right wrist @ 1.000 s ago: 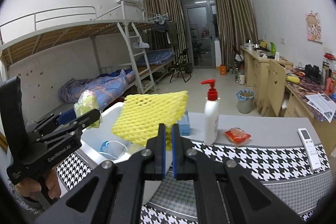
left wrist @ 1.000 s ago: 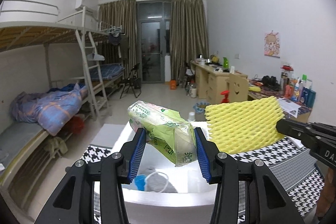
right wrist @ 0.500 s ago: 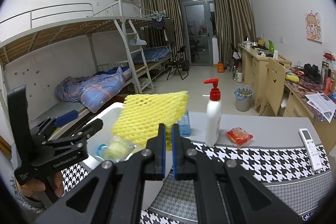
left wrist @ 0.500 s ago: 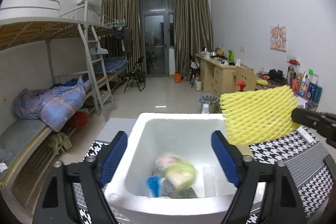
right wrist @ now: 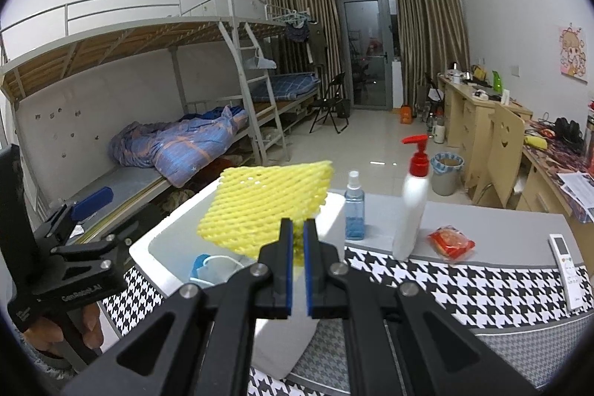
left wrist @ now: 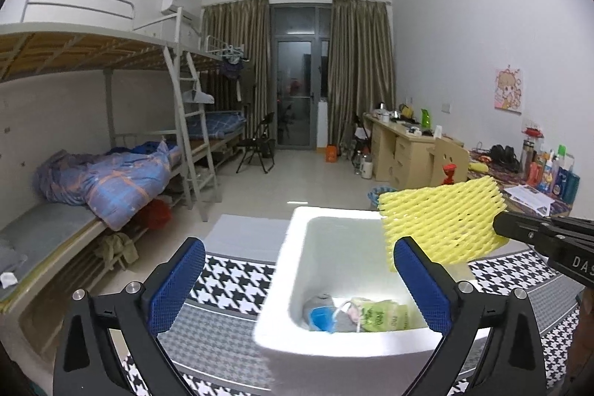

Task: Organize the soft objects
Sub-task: 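Lower the yellow foam net into the foam box and open the right tool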

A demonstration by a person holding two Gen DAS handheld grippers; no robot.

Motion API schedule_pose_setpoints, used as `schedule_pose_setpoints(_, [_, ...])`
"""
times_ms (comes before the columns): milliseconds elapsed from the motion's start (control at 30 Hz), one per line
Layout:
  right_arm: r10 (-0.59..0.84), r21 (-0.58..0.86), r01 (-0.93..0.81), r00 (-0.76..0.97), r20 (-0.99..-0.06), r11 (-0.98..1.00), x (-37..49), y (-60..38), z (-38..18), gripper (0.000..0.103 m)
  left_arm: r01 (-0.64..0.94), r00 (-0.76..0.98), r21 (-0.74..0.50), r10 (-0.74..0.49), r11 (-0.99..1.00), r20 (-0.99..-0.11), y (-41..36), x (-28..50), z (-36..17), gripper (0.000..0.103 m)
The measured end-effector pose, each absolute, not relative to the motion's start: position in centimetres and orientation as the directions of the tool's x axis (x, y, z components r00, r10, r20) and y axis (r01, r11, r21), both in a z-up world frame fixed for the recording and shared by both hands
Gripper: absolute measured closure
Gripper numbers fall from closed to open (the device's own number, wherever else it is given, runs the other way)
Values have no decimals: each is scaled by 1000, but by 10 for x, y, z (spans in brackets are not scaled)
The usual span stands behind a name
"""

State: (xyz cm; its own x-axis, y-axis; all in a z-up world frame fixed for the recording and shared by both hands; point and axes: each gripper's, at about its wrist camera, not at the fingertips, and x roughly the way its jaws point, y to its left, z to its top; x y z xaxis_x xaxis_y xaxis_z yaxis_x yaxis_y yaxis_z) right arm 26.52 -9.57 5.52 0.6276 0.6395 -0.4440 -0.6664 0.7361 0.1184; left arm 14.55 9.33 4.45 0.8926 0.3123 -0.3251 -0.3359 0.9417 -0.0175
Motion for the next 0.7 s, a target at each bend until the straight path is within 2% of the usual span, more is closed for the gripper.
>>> schedule_pose_setpoints(267, [653,119,-691,591,-474,713,269,-72,50,95,-364,885,-35,334,931,-324,110,137,42,1])
schedule_pose_setpoints(367, [659,108,-714,563,-498,692,267,-62,47,90,-372,881,-45,337,927,-333,116,137,40,1])
schedule_pose_setpoints(400, [655,106,-713,561,-506,693,268,-60,46,87,-372,880,-47,337,927,-335,117,137,39,1])
schedule_pose_setpoints(467, [647,104,-711,557,-521,696,269,-57,43,74,-374,880,-52,336,926,-336,119,136,39,1])
schedule_pose_setpoints(533, [645,103,-709,559,-521,698,267,-56,41,48,-373,881,-54,335,926,-335,120,135,39,1])
schedule_pose_setpoints(600, [652,103,-710,566,-504,696,263,-58,42,37,-375,880,-52,338,926,-333,120,134,40,1])
schedule_pose_setpoints(700, [648,87,-709,580,-493,700,257,-62,45,37,-379,878,-45,343,924,-334,119,132,40,1])
